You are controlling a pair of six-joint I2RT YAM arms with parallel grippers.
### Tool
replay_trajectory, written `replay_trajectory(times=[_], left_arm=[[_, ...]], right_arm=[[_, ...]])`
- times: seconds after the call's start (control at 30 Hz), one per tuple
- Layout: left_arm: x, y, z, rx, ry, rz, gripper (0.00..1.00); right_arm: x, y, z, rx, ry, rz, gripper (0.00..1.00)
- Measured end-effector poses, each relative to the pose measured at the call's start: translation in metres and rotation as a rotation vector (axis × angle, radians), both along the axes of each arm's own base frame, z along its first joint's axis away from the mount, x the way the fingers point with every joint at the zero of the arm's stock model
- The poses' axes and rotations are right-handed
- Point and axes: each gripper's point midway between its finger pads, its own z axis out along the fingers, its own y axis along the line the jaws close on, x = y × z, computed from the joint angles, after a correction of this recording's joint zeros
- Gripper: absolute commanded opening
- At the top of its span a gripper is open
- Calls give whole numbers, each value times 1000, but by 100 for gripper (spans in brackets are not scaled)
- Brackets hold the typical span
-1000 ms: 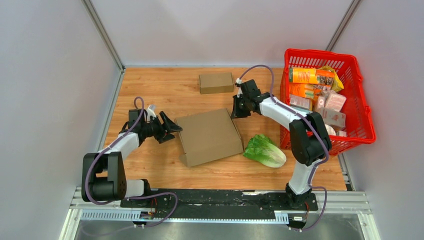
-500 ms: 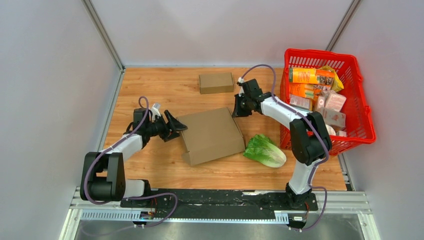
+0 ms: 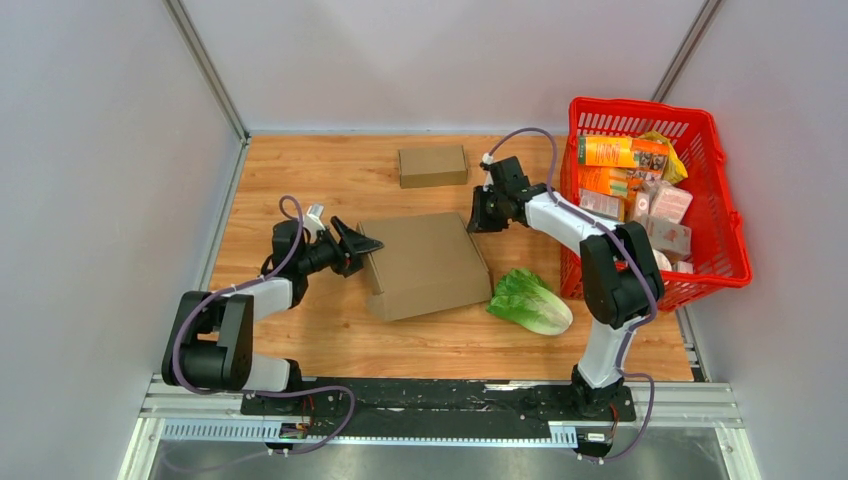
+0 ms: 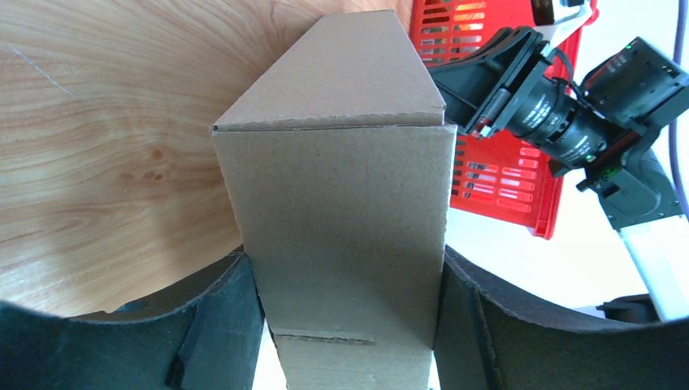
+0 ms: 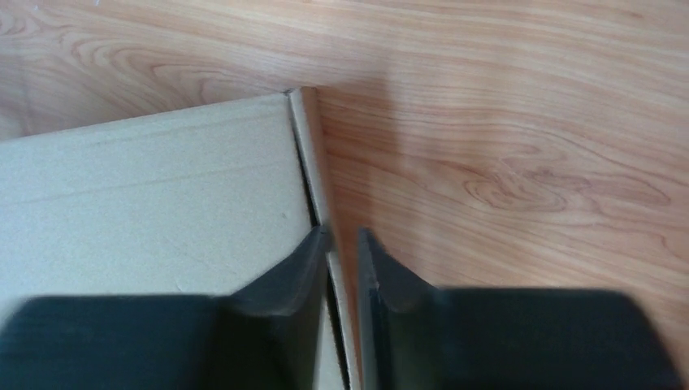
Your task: Fold the paper box
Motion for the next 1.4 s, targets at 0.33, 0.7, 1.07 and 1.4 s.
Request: replay_trajectory(times=[0.33, 0.7, 1.07, 1.4], left_arm=[[-5, 0, -2, -14, 93, 0, 39], [-23, 32, 18, -61, 352, 40, 29], [-55, 46, 25, -160, 526, 56, 31], [-61, 45, 24, -194, 555, 48, 60]], right_arm=[[-23, -6, 20, -68, 27, 14, 100], [-184, 121, 162, -74, -743, 693, 100], [-216, 157, 96, -365, -933, 969, 100], [-199, 166, 90, -540, -1126, 888, 77]])
